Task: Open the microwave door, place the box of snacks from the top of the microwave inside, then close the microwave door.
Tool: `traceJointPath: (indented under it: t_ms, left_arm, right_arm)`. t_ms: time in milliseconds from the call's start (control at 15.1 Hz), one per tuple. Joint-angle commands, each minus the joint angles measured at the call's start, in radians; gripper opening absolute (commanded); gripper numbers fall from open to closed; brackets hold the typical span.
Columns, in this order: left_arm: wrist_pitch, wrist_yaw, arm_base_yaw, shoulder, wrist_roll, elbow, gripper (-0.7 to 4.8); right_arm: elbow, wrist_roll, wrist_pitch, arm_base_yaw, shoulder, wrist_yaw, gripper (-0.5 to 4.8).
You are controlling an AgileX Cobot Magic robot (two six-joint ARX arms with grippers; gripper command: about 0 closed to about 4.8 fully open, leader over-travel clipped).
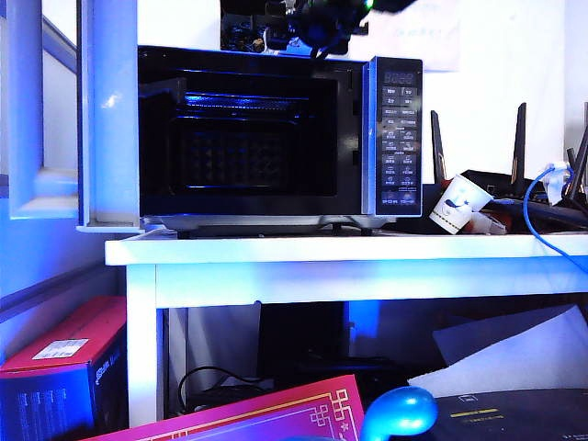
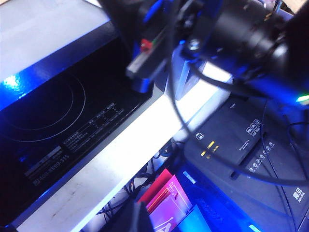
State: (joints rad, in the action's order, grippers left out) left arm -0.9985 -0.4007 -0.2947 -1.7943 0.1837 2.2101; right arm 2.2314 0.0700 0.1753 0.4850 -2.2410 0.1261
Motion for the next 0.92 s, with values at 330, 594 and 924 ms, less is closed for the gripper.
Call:
traceJointPath:
  t_ms: [330,594,924]
  left_arm:
    - [0.009,-0.003,0.0,0.008,0.0,0.005,-0.06]
    - [0.009,-0.003,0.0,0.008,0.0,0.005,-0.06]
    - [0.009,-0.003,0.0,0.008,0.0,0.005,-0.06]
  right_arm:
    - [0.0,0.039,-0.111,0.002,0.097,0.014,2.6]
    - [0.0,0.039,-0.15,0.001,0.148,0.014,2.6]
    - [0.0,0.04,-0.217,0.001,0.233,0.014,2.61]
